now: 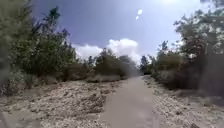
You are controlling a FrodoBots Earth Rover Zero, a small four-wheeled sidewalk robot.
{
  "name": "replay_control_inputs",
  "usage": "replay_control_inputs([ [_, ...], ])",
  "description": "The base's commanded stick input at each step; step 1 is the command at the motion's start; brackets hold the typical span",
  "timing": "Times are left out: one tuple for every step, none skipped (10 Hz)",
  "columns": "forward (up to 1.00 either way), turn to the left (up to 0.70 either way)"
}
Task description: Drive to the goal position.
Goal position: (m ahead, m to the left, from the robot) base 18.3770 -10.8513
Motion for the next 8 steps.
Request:
replay_control_inputs([
  [0.60,0.01],
  [0.60,0.01],
  [0.60,0.01],
  [0.60,0.01],
  [0.60,0.01],
  [0.60,0.01],
  [0.60,0.01],
  [0.60,0.01],
])
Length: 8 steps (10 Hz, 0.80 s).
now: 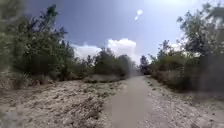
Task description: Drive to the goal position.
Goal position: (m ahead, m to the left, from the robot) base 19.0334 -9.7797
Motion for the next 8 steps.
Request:
replay_control_inputs([
  [0.60,0.01],
  [0.60,0.01],
  [0.60,0.01],
  [0.60,0.01],
  [0.60,0.01],
  [0.60,0.01],
  [0.60,0.01],
  [0.60,0.01],
])
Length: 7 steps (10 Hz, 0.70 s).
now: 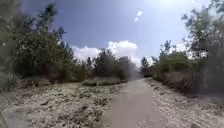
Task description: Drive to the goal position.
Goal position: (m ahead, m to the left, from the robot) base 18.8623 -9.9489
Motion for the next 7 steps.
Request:
replay_control_inputs([
  [0.60,0.01],
  [0.60,0.01],
  [0.60,0.01],
  [0.60,0.01],
  [0.60,0.01],
  [0.60,0.01],
  [0.60,-0.06],
])
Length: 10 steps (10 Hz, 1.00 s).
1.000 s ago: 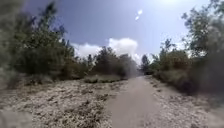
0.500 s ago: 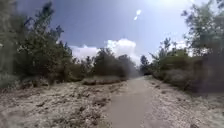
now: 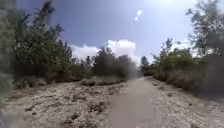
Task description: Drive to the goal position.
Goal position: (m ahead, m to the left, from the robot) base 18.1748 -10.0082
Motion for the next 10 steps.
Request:
replay_control_inputs([
  [0.60,-0.15],
  [0.60,-0.15],
  [0.60,-0.09],
  [0.60,0.01],
  [0.60,0.01],
  [0.60,0.01],
  [0.60,-0.07],
  [0.60,-0.12],
  [0.60,-0.01],
  [0.60,0.01],
])
